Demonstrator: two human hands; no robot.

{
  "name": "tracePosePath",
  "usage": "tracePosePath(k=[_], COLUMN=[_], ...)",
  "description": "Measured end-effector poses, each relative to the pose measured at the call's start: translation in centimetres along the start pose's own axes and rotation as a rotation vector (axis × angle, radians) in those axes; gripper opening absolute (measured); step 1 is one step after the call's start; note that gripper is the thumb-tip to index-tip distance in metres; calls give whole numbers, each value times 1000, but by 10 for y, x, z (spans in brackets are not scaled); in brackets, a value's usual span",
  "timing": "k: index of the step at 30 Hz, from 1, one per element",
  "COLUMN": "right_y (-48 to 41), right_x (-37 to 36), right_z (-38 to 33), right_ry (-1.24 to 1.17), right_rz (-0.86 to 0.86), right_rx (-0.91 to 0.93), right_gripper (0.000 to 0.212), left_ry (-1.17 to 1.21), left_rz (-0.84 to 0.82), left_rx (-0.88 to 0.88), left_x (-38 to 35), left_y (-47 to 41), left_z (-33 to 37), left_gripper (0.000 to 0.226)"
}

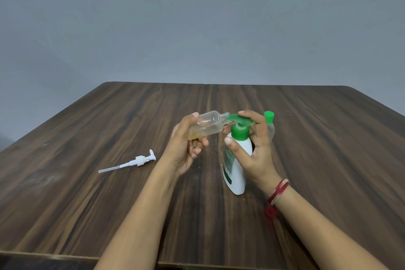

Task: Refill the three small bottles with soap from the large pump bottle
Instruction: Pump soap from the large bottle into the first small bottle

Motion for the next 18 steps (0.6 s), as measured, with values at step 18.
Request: tracePosePath(k=[18], right_y=[1], right_x=[0], right_z=[-4], right_ry=[57], right_rz=[-24], right_rx=[19], right_gripper=[61], left_ry=[33], left_rz=[-39], left_rx=[21], left_x=[0], left_y=[3], left_z=[2], left_gripper=[39])
Point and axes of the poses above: each hand's wrist, its own y-axis away from the middle knuckle, its own x-axis out of the back of the hand, z = x × y, the point moved 1 cm from there along -y, towards the middle knuckle, and after that the axes turned 6 degrees about -y, right-handed, at the moved point
